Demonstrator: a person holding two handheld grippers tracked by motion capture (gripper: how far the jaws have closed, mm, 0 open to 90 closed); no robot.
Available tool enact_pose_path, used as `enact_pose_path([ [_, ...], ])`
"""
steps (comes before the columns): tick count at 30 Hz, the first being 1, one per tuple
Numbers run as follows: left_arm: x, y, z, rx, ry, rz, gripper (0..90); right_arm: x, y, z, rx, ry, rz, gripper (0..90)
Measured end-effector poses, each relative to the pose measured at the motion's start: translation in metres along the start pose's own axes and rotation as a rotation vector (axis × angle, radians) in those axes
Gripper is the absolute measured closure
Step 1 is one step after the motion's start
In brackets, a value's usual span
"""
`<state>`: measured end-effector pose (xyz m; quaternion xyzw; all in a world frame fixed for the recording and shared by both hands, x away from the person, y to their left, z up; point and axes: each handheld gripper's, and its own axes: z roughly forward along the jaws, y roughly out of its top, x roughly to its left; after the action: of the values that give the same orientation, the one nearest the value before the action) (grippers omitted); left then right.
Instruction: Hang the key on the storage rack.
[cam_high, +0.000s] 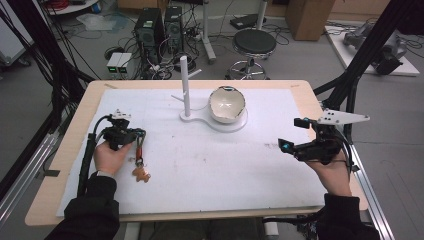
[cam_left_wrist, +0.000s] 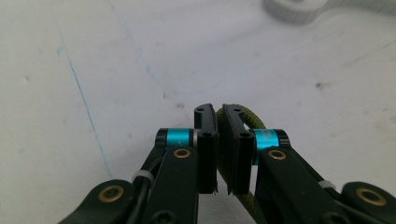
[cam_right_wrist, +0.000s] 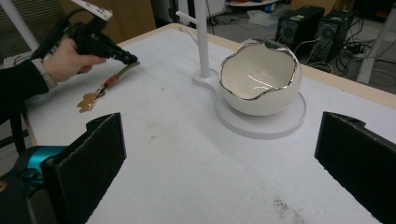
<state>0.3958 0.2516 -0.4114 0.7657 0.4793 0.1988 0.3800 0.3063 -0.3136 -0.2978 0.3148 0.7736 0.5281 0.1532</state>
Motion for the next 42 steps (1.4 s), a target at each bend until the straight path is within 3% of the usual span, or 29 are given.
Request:
enact_pose_path([
  [6,0.001,0.016,-0.026,-0.034,-0.058,0.021,84.4,0.001,0.0,0.002,0.008,0.002,-0.006,1.0],
  [8,0.0,0.025,-0.043,-0.072,-0.077,0.029,84.5,0.002,0.0,0.003,0.012,0.005,-0.006,1.0],
  [10,-0.001,0.029,-0.048,-0.089,-0.081,0.03,84.5,0.002,0.001,0.004,0.011,0.004,-0.012,1.0],
  [11,-0.002,0.036,-0.06,-0.097,-0.08,0.052,84.5,0.002,0.0,0.004,0.011,0.004,-0.012,1.0],
  [20,-0.019,0.069,-0.107,-0.178,-0.121,0.11,84.5,0.003,0.001,0.005,0.017,0.003,-0.005,1.0],
  [26,-0.026,0.085,-0.127,-0.21,-0.14,0.118,84.6,0.003,0.001,0.005,0.015,0.003,-0.007,1.0],
  [34,-0.037,0.099,-0.129,-0.226,-0.152,0.138,84.6,0.002,0.001,0.005,0.015,0.007,-0.01,1.0],
  [42,-0.058,0.117,-0.102,-0.217,-0.189,0.15,84.6,0.002,0.002,0.003,0.005,0.017,-0.008,1.0],
])
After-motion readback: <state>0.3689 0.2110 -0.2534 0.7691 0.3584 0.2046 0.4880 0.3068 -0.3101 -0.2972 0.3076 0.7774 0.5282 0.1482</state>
